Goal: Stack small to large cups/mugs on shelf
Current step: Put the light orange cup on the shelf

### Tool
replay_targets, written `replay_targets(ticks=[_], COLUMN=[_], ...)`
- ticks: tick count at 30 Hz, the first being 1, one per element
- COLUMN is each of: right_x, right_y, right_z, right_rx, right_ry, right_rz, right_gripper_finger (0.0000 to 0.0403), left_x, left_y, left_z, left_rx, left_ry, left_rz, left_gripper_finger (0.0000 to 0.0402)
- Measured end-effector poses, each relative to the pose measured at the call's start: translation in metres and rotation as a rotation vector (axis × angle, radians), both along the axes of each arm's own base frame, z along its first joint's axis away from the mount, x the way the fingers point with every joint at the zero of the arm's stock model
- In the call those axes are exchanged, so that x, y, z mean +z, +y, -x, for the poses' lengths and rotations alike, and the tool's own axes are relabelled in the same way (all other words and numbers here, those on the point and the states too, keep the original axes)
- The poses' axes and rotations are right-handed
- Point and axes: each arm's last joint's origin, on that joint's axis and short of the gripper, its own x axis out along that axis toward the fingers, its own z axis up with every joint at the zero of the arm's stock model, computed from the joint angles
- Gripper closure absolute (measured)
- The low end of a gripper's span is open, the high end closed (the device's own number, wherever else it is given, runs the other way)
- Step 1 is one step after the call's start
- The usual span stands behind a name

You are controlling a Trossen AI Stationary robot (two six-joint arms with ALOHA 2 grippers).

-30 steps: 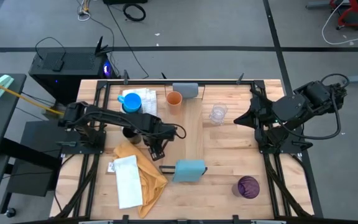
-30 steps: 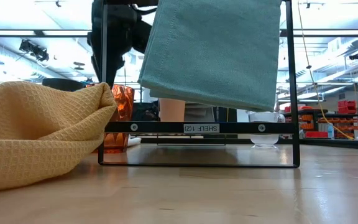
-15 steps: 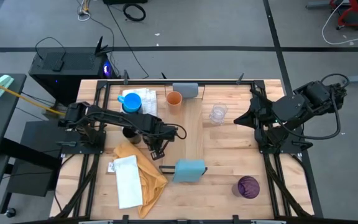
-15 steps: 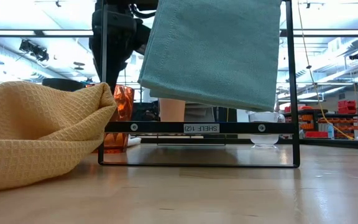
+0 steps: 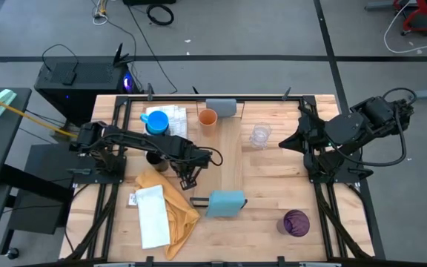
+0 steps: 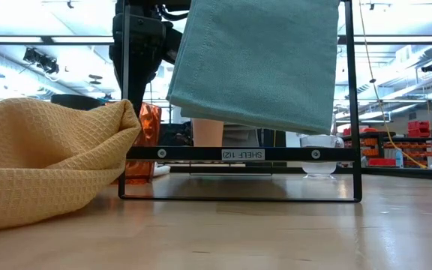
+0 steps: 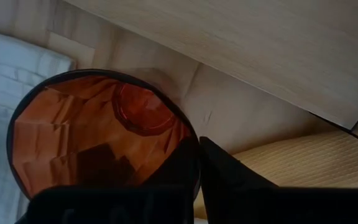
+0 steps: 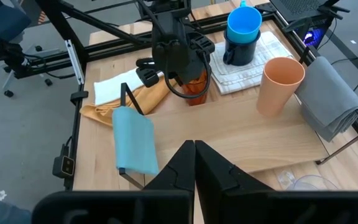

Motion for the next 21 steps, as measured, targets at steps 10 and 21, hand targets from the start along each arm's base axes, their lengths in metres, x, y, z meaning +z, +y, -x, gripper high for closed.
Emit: replay_targets(ticks=[10, 21], right_x=[0.000, 0.000], right_y=[0.000, 0.000], right_z=[0.000, 0.000], right_rx=[0.000, 0.001], right_ry=[0.000, 0.000], right_rz=[0.000, 0.003], right_gripper_finger=[0.0392, 0.0393], left_x=[0.005, 0.044], left_y=[0.000, 0.002], left_z=[0.005, -0.005], left_rx=[0.002, 0.000], left_ry=[0.068, -0.026], left_rz=[-0.004, -0.055], left_gripper_finger=[0.0389, 0.0389])
